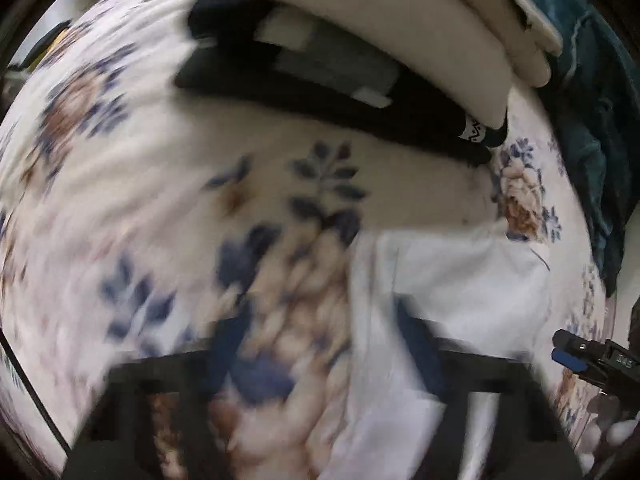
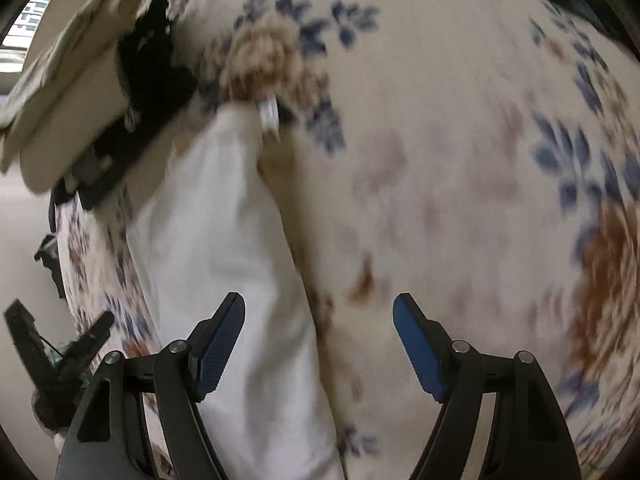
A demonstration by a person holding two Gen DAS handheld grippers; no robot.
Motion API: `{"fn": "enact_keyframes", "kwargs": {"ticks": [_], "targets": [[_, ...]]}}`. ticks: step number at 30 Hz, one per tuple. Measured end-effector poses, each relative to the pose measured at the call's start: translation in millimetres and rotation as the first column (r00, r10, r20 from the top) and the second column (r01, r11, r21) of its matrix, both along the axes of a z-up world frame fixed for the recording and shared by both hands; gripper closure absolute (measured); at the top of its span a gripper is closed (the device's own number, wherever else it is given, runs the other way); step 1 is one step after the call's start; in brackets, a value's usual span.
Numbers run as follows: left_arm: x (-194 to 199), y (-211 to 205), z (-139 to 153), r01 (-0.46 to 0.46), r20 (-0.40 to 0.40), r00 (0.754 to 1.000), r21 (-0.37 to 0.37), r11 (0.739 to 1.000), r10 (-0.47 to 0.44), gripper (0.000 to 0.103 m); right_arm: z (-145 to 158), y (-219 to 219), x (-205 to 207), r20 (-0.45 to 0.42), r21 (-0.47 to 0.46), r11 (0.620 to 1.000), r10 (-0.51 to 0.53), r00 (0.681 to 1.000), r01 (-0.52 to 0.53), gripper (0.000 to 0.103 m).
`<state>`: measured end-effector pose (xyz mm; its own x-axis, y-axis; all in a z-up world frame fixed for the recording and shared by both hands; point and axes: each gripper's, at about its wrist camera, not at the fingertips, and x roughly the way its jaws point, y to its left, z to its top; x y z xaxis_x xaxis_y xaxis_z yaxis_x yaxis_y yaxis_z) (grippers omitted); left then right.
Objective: Fold small clothes
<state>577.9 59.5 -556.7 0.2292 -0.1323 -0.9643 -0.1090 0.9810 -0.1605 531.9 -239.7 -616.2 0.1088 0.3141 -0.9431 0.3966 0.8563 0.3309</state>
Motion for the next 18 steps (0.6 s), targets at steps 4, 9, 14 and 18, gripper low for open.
{"fn": "enact_keyframes", "kwargs": {"ticks": [4, 9, 14, 18], "targets": [[36, -14, -29, 0.017, -0.077, 0.997, -0.048, 0.999, -0.021, 0.074, -9, -6, 31, 0.035, 0.019, 1.000, -0.012, 0.999, 0.011, 0.040], [44, -17, -34, -0.009, -0.128, 0.992, -0.104, 0.995, -0.005, 0.075, -23, 7, 55, 0.013, 0.015, 0.999, 0.041, 0.999, -0.041, 0.053], [40, -7, -35, -0.027, -0.121, 0.993, -0.125, 0.992, 0.011, 0.075, -25, 7, 52, 0.002, 0.032, 0.999, 0.037, 0.999, -0.037, 0.053], [29, -9, -19, 0.020, -0.053, 0.998, -0.090, 0.996, -0.025, 0.096, -28, 9, 50, -0.004, 0.054, 0.998, 0.020, 1.000, -0.020, 0.053]]}}
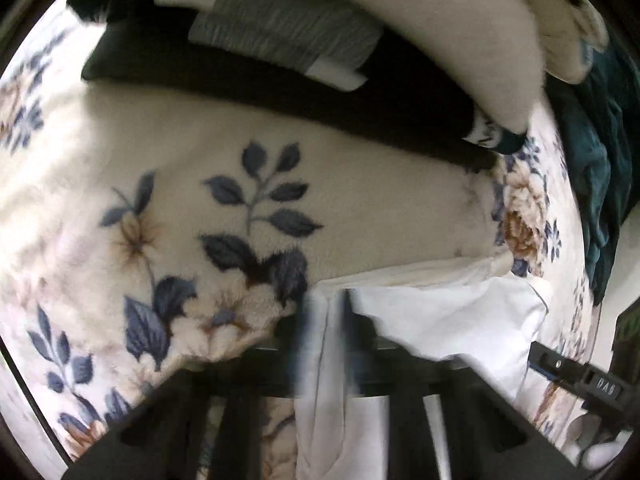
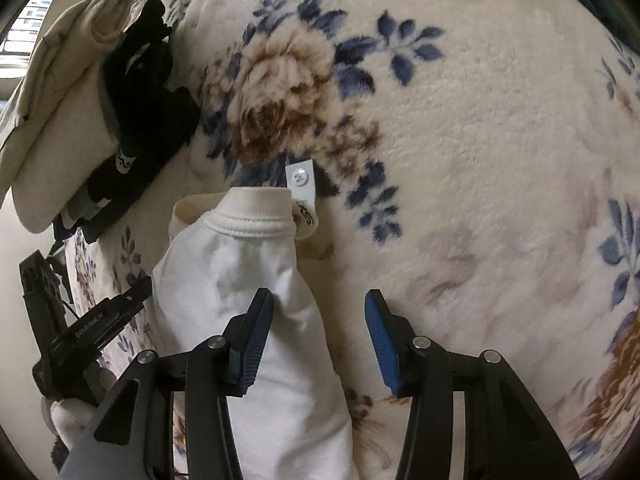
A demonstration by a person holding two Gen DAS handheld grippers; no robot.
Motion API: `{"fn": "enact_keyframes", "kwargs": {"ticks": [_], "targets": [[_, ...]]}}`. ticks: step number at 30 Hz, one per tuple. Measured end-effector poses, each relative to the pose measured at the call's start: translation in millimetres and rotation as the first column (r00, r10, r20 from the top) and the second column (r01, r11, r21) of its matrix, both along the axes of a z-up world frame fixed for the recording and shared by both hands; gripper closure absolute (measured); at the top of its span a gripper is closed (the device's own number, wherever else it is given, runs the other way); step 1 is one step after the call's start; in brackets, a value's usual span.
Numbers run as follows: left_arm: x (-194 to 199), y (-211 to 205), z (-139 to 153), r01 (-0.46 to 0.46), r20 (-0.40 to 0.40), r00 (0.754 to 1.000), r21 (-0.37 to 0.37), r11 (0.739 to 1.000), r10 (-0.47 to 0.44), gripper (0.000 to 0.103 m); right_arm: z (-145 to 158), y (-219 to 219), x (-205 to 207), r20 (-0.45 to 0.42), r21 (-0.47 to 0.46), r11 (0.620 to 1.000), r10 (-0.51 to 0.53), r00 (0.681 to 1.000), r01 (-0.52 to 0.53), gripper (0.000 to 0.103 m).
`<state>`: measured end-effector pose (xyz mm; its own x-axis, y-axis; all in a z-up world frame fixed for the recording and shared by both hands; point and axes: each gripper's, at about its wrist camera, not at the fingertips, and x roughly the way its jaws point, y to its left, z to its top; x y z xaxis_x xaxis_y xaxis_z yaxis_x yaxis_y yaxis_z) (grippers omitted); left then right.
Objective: Fold small clothes
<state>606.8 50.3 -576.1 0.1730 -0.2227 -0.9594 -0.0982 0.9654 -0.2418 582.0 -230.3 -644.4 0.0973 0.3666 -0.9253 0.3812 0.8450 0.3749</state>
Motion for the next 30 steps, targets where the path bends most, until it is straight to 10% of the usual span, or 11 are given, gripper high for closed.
{"fn": "enact_keyframes", "kwargs": {"ticks": [8, 18, 23, 30], "targets": [[-16, 13, 22, -0.010, 0.100, 0.995, 0.010, 1.000, 0.009, 0.097, 6, 1, -2, 0.018, 0.005, 1.000, -0.004, 1.000, 0.004, 0.053], [-1, 30, -2, -0.036, -0.009, 0.999, -0.056, 0.998, 0.036, 0.093, -1, 9, 6, -0.005, 0.032, 0.999, 0.016, 1.000, -0.016, 0.053], [-8, 58, 2, -0.111, -0.009, 0.994, -0.192, 0.975, 0.111, 0.054, -6, 8, 15, 0.006, 0.120, 0.991, 0.054, 0.999, -0.055, 0.035], [-4, 34, -14, -0.013, -0.047, 0.999, -0.175, 0.985, 0.005, 0.057, -30, 12, 38, -0.011, 0.182, 0.979, 0.096, 0.995, -0.093, 0.035]]}}
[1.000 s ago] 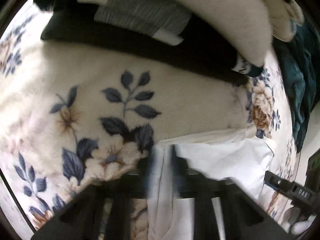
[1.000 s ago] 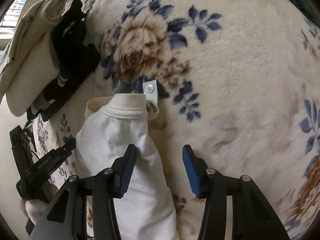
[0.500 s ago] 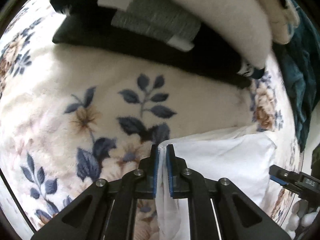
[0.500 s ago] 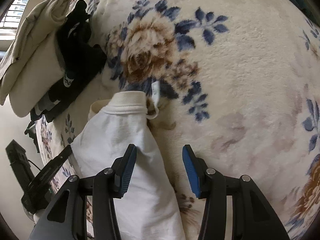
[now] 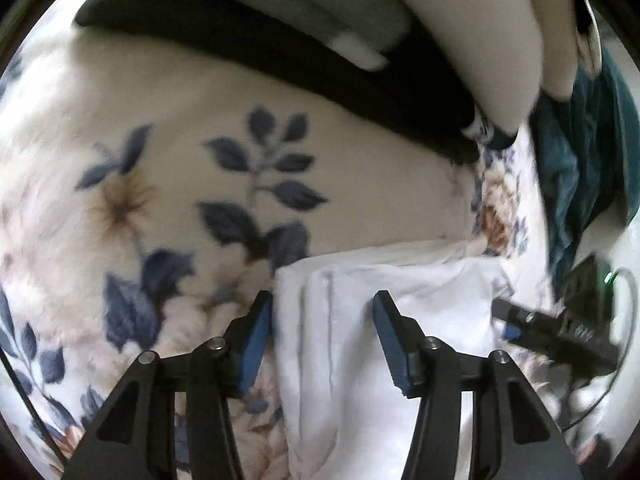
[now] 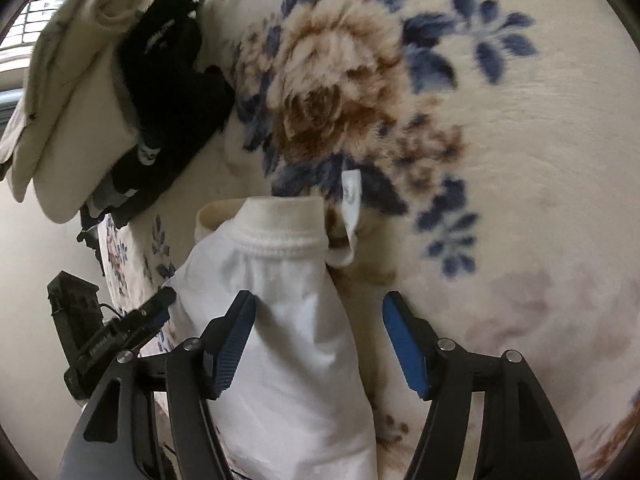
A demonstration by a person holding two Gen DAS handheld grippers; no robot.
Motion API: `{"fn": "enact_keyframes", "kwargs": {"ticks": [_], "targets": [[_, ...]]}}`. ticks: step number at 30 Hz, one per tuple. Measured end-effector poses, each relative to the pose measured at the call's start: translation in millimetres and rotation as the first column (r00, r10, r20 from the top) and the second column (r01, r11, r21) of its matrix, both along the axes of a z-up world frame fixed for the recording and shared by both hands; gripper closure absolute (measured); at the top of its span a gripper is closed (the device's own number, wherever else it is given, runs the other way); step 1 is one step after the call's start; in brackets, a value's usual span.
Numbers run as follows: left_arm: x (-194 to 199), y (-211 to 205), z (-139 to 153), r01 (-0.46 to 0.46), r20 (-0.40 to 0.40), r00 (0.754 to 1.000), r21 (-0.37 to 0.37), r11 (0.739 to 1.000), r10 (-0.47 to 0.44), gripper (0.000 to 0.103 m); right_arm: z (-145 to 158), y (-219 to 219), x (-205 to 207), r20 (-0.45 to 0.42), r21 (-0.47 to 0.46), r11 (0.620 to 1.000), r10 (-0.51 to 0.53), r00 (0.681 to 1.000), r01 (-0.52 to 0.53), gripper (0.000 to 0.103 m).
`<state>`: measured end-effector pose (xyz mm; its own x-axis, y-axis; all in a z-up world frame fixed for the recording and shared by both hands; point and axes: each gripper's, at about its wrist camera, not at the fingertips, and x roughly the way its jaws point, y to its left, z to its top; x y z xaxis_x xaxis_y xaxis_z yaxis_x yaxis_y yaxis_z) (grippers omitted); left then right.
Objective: Fold small clothes
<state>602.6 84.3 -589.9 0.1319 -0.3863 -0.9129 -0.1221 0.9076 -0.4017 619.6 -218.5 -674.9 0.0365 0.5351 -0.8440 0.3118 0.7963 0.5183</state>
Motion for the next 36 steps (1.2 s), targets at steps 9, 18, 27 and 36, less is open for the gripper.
{"fn": "enact_keyframes", "kwargs": {"ticks": [9, 18, 27, 36], "targets": [[-9, -37, 32, 0.117, 0.156, 0.978, 0.127, 0.985, -0.136, 0.098, 16, 14, 15, 0.075, -0.020, 0.999, 0.032, 0.997, -0.030, 0.095], [-56, -22, 87, 0.051, 0.284, 0.956, 0.096, 0.994, -0.077, 0.098, 81, 29, -30, 0.228, -0.029, 0.999, 0.047, 0.972, -0.041, 0.099], [-143, -20, 112, 0.097, 0.282, 0.954, 0.030, 0.995, -0.101, 0.098, 119, 49, -135, 0.264, 0.000, 0.989, 0.142, 0.954, -0.148, 0.099], [-138, -27, 105, 0.151, 0.277, 0.947, 0.063, 0.986, -0.163, 0.098, 70, 21, -99, 0.105, 0.052, 0.998, 0.014, 0.994, -0.020, 0.017]]}}
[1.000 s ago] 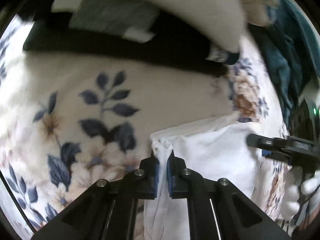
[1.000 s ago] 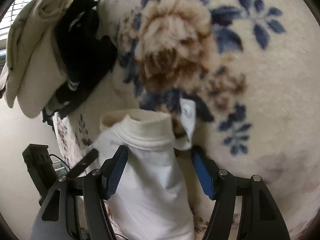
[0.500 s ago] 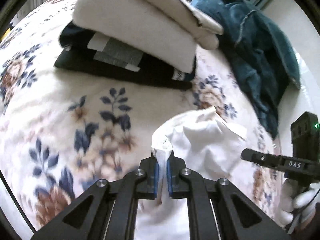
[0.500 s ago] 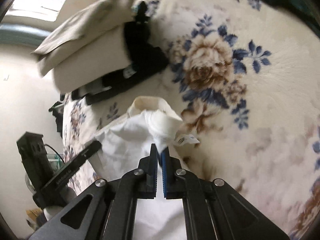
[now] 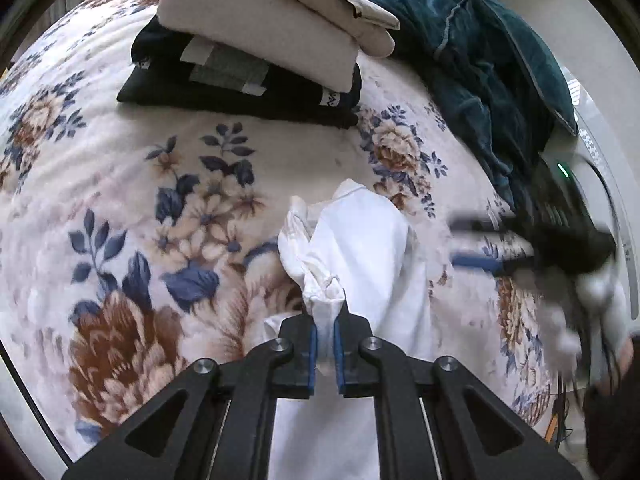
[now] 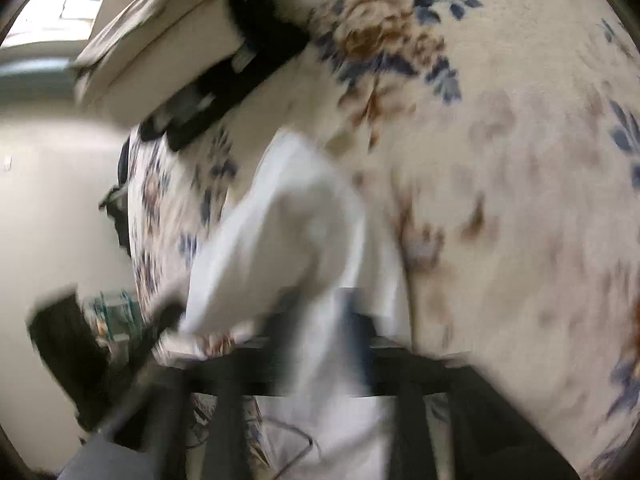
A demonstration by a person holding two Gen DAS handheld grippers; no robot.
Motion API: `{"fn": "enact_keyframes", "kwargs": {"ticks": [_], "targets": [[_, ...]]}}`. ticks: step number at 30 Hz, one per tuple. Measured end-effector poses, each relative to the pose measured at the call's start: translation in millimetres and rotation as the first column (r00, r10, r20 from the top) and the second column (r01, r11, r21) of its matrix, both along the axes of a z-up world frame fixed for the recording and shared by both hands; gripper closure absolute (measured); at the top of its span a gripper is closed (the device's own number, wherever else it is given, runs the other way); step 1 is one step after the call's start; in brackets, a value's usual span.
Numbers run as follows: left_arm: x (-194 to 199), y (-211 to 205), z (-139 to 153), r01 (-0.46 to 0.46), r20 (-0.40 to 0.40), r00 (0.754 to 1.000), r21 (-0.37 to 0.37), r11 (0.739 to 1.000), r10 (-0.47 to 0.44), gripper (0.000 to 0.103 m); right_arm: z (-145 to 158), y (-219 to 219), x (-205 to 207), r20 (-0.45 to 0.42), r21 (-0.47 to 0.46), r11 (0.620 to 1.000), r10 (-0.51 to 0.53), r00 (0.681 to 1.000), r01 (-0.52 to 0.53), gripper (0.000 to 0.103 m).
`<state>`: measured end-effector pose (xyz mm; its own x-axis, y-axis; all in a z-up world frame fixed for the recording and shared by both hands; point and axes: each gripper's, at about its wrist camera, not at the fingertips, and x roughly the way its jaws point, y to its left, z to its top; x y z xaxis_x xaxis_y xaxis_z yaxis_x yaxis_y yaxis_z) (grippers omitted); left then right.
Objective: Fold small clothes
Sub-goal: 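Lift the folded edge with the left gripper while the right gripper grasps the collar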
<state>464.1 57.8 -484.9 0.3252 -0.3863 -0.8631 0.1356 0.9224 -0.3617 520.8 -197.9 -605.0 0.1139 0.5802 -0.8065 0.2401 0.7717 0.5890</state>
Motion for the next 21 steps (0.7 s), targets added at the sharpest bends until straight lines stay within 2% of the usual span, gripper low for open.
{"fn": "enact_keyframes", "kwargs": {"ticks": [2, 4, 8, 10, 11, 12, 14, 18, 21], "targets": [[6, 1, -1, -0.001, 0.004, 1.000, 0.008, 1.000, 0.000, 0.098, -16, 1, 40, -0.022, 0.049, 0.999, 0.015, 1.000, -0.014, 0.017], [11, 4, -4, -0.007, 0.002, 1.000, 0.003, 1.000, 0.007, 0.098, -38, 11, 81, -0.087, 0.121, 0.991, 0.073, 0.993, -0.062, 0.017], [25, 12, -14, -0.041, -0.019, 0.999, -0.005, 0.999, 0.041, 0.098, -73, 41, 125, -0.193, 0.157, 0.974, 0.190, 0.963, -0.161, 0.017], [34, 19, -20, -0.072, -0.037, 0.997, -0.007, 0.997, 0.072, 0.098, -78, 55, 132, -0.196, 0.124, 0.969, 0.234, 0.952, -0.212, 0.046], [39, 22, -22, -0.085, -0.043, 0.995, -0.011, 0.996, 0.085, 0.098, -78, 60, 133, -0.202, 0.086, 0.967, 0.253, 0.946, -0.240, 0.082], [42, 25, -23, -0.096, -0.047, 0.994, -0.011, 0.995, 0.095, 0.098, -73, 62, 133, -0.187, 0.040, 0.969, 0.249, 0.950, -0.245, 0.093], [50, 28, -24, -0.114, -0.044, 0.993, -0.005, 0.993, 0.114, 0.098, -60, 59, 130, -0.125, 0.037, 0.973, 0.232, 0.965, -0.229, 0.097], [54, 26, -14, -0.121, -0.012, 0.993, -0.002, 0.993, 0.121, 0.098, -22, 33, 107, -0.002, 0.087, 0.988, 0.130, 0.991, -0.130, 0.099], [41, 19, -1, -0.093, 0.018, 0.995, 0.014, 0.996, 0.093, 0.098, 14, 22, 78, 0.096, 0.080, 0.989, 0.113, 0.989, -0.121, 0.101]]}}
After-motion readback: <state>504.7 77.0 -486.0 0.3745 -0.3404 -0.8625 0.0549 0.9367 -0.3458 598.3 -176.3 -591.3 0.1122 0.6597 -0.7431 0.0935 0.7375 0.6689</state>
